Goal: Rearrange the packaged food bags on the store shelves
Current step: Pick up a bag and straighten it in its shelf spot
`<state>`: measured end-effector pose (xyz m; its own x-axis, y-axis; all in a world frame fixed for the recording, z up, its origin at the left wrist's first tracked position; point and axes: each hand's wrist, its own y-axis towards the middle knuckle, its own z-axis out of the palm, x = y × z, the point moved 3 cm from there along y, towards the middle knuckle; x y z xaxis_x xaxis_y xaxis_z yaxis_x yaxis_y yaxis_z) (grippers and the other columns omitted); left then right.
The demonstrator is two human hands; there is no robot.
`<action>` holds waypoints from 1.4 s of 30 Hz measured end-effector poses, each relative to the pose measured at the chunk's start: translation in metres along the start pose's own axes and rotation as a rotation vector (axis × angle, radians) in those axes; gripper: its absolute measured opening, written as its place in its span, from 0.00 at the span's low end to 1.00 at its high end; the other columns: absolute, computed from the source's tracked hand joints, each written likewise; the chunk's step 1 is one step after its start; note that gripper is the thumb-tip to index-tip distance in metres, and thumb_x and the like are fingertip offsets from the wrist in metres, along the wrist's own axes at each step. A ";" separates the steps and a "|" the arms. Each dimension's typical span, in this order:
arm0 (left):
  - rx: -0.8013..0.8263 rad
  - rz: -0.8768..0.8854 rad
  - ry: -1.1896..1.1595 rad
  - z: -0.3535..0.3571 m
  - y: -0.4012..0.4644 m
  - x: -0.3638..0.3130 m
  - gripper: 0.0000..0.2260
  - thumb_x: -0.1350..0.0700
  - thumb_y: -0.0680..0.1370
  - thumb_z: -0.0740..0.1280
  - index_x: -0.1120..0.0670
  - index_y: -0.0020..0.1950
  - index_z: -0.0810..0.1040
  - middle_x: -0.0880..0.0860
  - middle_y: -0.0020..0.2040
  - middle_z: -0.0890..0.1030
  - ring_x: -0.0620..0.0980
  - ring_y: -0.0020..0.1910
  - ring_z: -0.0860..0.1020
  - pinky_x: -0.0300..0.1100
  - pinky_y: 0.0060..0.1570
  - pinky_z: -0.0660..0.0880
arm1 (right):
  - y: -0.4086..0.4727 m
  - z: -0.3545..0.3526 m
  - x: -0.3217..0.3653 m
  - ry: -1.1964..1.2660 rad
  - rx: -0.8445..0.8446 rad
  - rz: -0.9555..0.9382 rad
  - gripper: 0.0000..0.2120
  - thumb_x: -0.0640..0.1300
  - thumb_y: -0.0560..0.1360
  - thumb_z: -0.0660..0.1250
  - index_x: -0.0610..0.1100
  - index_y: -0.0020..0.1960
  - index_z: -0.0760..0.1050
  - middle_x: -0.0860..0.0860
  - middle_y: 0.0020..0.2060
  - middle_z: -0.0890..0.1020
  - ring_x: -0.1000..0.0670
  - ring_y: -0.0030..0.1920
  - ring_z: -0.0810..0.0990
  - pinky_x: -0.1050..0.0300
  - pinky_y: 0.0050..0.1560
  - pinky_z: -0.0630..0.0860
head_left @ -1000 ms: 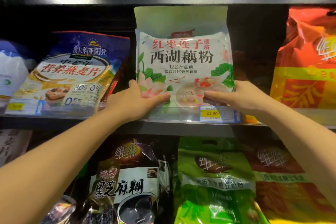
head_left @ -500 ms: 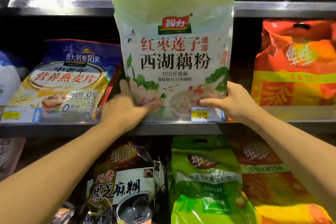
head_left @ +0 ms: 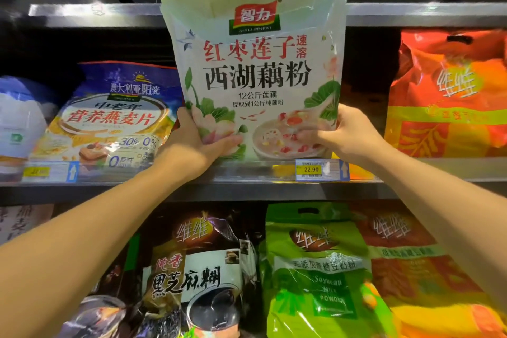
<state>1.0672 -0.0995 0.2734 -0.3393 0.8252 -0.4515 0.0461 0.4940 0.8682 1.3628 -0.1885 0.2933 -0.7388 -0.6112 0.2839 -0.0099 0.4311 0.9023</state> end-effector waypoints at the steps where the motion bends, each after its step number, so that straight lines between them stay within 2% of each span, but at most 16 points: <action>1: -0.005 0.009 0.004 -0.004 0.002 -0.002 0.60 0.21 0.49 0.73 0.47 0.74 0.60 0.34 0.54 0.76 0.36 0.50 0.81 0.47 0.55 0.82 | 0.002 0.000 0.005 0.008 0.002 -0.003 0.27 0.57 0.67 0.83 0.53 0.64 0.82 0.58 0.54 0.87 0.57 0.56 0.85 0.47 0.60 0.83; 3: -0.008 0.041 0.015 -0.013 0.006 -0.005 0.54 0.23 0.54 0.75 0.46 0.72 0.60 0.34 0.57 0.77 0.40 0.55 0.81 0.53 0.61 0.80 | 0.004 0.000 0.017 0.043 -0.003 -0.021 0.30 0.60 0.63 0.82 0.54 0.63 0.82 0.59 0.54 0.88 0.58 0.55 0.86 0.49 0.59 0.84; 6: -0.013 0.104 0.024 -0.026 0.008 -0.009 0.44 0.26 0.61 0.76 0.44 0.66 0.60 0.37 0.59 0.80 0.36 0.53 0.82 0.50 0.60 0.81 | 0.006 0.001 0.034 0.074 -0.017 -0.047 0.32 0.62 0.62 0.81 0.53 0.63 0.83 0.58 0.54 0.88 0.58 0.55 0.86 0.48 0.59 0.84; 12: -0.007 0.088 0.006 -0.047 0.005 -0.012 0.46 0.25 0.59 0.76 0.44 0.67 0.63 0.35 0.57 0.80 0.32 0.50 0.82 0.44 0.54 0.81 | 0.002 0.006 0.054 0.064 -0.016 -0.031 0.31 0.61 0.63 0.82 0.52 0.63 0.83 0.56 0.55 0.87 0.53 0.57 0.85 0.44 0.61 0.83; 16: 0.016 0.103 -0.106 -0.061 -0.002 -0.011 0.42 0.32 0.61 0.81 0.41 0.67 0.64 0.31 0.52 0.82 0.29 0.48 0.82 0.26 0.40 0.78 | -0.011 0.016 0.066 0.109 0.014 0.006 0.31 0.64 0.61 0.82 0.55 0.61 0.83 0.58 0.54 0.88 0.54 0.56 0.86 0.45 0.61 0.83; 20: 0.054 0.113 -0.202 -0.075 -0.010 -0.011 0.42 0.38 0.63 0.83 0.42 0.69 0.65 0.35 0.57 0.83 0.35 0.52 0.84 0.34 0.49 0.81 | -0.023 0.025 0.078 0.187 0.012 0.031 0.26 0.65 0.59 0.82 0.61 0.55 0.84 0.61 0.53 0.88 0.58 0.54 0.87 0.52 0.57 0.84; 24: 0.064 0.148 -0.227 -0.087 -0.028 -0.017 0.30 0.45 0.67 0.83 0.36 0.58 0.66 0.26 0.51 0.81 0.30 0.47 0.82 0.23 0.42 0.76 | -0.038 0.031 0.088 0.218 0.013 0.052 0.22 0.58 0.61 0.81 0.59 0.54 0.84 0.61 0.52 0.88 0.58 0.54 0.87 0.53 0.57 0.83; 25: 0.074 0.153 -0.243 -0.089 -0.034 -0.018 0.29 0.47 0.67 0.83 0.36 0.57 0.66 0.26 0.51 0.81 0.31 0.48 0.83 0.24 0.43 0.77 | -0.043 0.032 0.092 0.213 0.030 0.049 0.22 0.58 0.62 0.81 0.59 0.55 0.84 0.62 0.52 0.88 0.59 0.54 0.87 0.56 0.56 0.83; 27: 0.119 0.106 -0.287 -0.094 -0.046 -0.014 0.31 0.47 0.66 0.83 0.38 0.59 0.66 0.37 0.56 0.85 0.39 0.53 0.85 0.34 0.48 0.82 | -0.055 0.035 0.101 0.205 0.074 0.044 0.19 0.56 0.66 0.81 0.62 0.55 0.83 0.64 0.52 0.87 0.62 0.54 0.86 0.65 0.51 0.82; 29: 0.163 0.054 -0.291 -0.101 -0.063 -0.014 0.35 0.40 0.64 0.82 0.37 0.63 0.66 0.43 0.61 0.84 0.45 0.58 0.84 0.44 0.55 0.82 | -0.066 0.037 0.108 0.195 0.098 0.054 0.17 0.51 0.70 0.81 0.62 0.56 0.82 0.66 0.52 0.87 0.64 0.53 0.85 0.72 0.47 0.80; 32: 0.142 0.069 -0.091 -0.120 -0.088 -0.018 0.28 0.27 0.61 0.76 0.22 0.55 0.66 0.39 0.60 0.81 0.45 0.61 0.81 0.52 0.65 0.77 | -0.081 0.044 0.118 0.187 0.123 0.086 0.17 0.53 0.73 0.80 0.59 0.60 0.81 0.67 0.51 0.87 0.65 0.52 0.85 0.73 0.45 0.79; 33: 0.135 0.075 -0.063 -0.126 -0.095 -0.019 0.31 0.27 0.63 0.76 0.24 0.60 0.64 0.36 0.60 0.79 0.43 0.62 0.80 0.50 0.67 0.75 | -0.085 0.046 0.121 0.200 0.129 0.105 0.19 0.54 0.72 0.80 0.57 0.61 0.81 0.66 0.51 0.87 0.64 0.51 0.86 0.72 0.46 0.80; 36: 0.147 0.028 -0.001 -0.140 -0.115 -0.019 0.46 0.28 0.66 0.75 0.42 0.75 0.54 0.36 0.64 0.75 0.39 0.62 0.77 0.43 0.65 0.72 | -0.100 0.054 0.129 0.323 0.181 0.175 0.20 0.51 0.71 0.80 0.51 0.61 0.82 0.59 0.51 0.89 0.56 0.51 0.88 0.63 0.49 0.84; 39: 0.156 -0.029 0.009 -0.154 -0.143 -0.016 0.52 0.27 0.66 0.74 0.41 0.79 0.47 0.34 0.69 0.72 0.34 0.63 0.74 0.35 0.63 0.68 | -0.120 0.063 0.135 0.382 0.196 0.212 0.22 0.51 0.70 0.80 0.48 0.62 0.82 0.56 0.52 0.89 0.53 0.52 0.89 0.54 0.55 0.85; 41: 0.133 -0.087 -0.010 -0.165 -0.164 -0.017 0.57 0.28 0.65 0.76 0.41 0.81 0.44 0.40 0.76 0.69 0.38 0.68 0.73 0.41 0.69 0.68 | -0.136 0.072 0.137 0.415 0.184 0.228 0.24 0.51 0.70 0.82 0.47 0.63 0.83 0.55 0.53 0.89 0.53 0.54 0.88 0.49 0.61 0.82; 42: 0.120 -0.116 -0.038 -0.170 -0.175 -0.018 0.56 0.29 0.65 0.77 0.41 0.81 0.46 0.41 0.77 0.69 0.36 0.68 0.74 0.43 0.70 0.68 | -0.145 0.077 0.139 0.441 0.175 0.243 0.26 0.52 0.69 0.83 0.47 0.64 0.82 0.55 0.54 0.89 0.53 0.56 0.88 0.47 0.64 0.81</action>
<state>0.9054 -0.2470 0.1649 -0.3132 0.7696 -0.5565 0.1211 0.6135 0.7803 1.2095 -0.2843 0.1771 -0.3811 -0.6849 0.6210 -0.0137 0.6758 0.7370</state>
